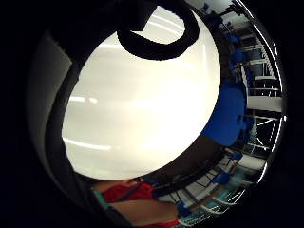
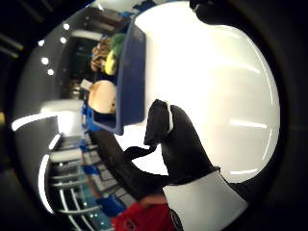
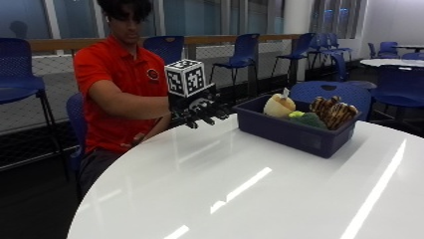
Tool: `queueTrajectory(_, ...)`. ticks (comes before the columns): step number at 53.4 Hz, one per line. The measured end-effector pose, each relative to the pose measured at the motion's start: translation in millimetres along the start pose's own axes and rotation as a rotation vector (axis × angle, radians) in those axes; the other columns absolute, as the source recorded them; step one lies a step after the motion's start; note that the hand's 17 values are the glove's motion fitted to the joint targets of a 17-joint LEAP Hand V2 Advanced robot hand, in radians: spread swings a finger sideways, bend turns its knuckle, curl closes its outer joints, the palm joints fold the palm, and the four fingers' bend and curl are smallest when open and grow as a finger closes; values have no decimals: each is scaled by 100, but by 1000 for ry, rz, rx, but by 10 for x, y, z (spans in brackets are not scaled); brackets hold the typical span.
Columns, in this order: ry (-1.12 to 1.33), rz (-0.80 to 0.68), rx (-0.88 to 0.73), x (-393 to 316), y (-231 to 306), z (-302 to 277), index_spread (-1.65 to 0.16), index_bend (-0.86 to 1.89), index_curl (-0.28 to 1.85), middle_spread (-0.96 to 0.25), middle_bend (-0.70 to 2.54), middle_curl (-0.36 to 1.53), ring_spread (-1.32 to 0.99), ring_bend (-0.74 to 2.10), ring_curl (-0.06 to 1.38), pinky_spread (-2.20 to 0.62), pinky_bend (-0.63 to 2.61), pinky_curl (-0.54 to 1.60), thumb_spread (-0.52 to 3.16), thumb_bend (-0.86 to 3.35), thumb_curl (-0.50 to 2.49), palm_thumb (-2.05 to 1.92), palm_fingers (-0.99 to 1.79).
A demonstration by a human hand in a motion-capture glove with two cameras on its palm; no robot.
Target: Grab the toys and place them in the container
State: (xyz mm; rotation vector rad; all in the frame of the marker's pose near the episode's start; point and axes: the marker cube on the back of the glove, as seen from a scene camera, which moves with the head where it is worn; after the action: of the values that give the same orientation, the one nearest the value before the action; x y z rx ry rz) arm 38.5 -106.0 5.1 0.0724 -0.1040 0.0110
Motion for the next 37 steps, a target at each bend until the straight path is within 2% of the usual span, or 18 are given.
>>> queueTrajectory(37, -33, 9, 3, 162, 53, 108, -35, 21, 48, -6, 14, 23, -2, 18, 29, 5, 87, 31, 136, -2, 29, -1, -7)
